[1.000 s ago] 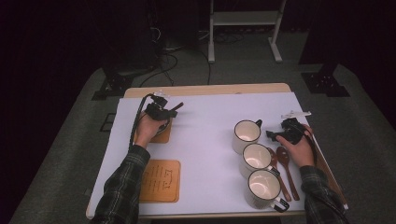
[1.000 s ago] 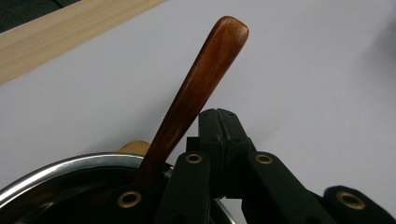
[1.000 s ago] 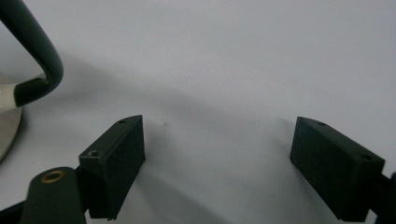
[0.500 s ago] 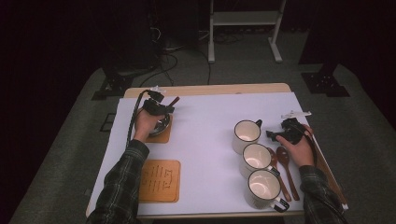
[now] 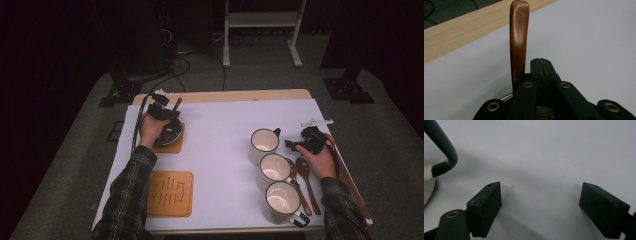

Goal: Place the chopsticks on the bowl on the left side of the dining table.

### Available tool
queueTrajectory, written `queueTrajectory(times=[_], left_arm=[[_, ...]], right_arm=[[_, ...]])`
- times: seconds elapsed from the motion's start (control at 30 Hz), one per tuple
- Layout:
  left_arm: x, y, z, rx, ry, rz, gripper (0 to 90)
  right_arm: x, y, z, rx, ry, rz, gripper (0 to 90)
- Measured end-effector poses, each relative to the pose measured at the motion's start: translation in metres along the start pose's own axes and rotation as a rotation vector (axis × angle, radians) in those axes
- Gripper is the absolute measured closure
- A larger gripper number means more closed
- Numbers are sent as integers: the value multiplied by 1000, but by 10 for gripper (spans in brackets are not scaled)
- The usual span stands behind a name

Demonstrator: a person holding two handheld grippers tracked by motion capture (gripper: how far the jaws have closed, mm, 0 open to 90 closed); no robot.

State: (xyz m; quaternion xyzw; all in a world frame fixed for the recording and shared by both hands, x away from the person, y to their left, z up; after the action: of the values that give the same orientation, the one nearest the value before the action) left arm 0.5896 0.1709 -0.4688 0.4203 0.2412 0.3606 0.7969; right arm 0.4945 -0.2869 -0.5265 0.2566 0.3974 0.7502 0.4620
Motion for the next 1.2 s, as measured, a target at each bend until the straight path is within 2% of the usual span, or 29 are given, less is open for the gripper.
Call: queueTrajectory(times=[0.67,0.97,1.0,1.2], left_arm=[[29,15,-10,-20,66,31,900],[34,18,-14,-20,69,44,900],[35,19,-14,-19,81,51,900],[38,21,-16,-24,86,49,900]], right_arm=[[0,0,0,0,-1,1,163],[0,0,0,0,0,0,163],[0,0,0,0,-1,1,163],[0,0,0,0,0,0,163]])
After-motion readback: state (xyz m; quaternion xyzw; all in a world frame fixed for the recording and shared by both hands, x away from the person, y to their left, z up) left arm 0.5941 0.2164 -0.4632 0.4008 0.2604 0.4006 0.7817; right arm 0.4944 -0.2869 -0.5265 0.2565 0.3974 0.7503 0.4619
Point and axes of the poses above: each handheld gripper's, and its own axes: y roughly backward along the jaws, z roughly out of its top, x roughly to its left, the point moved 9 cm from there along -y, roughly forward along the jaws, and after that the axes turned 14 degrees about x, right-handed, at the moved point
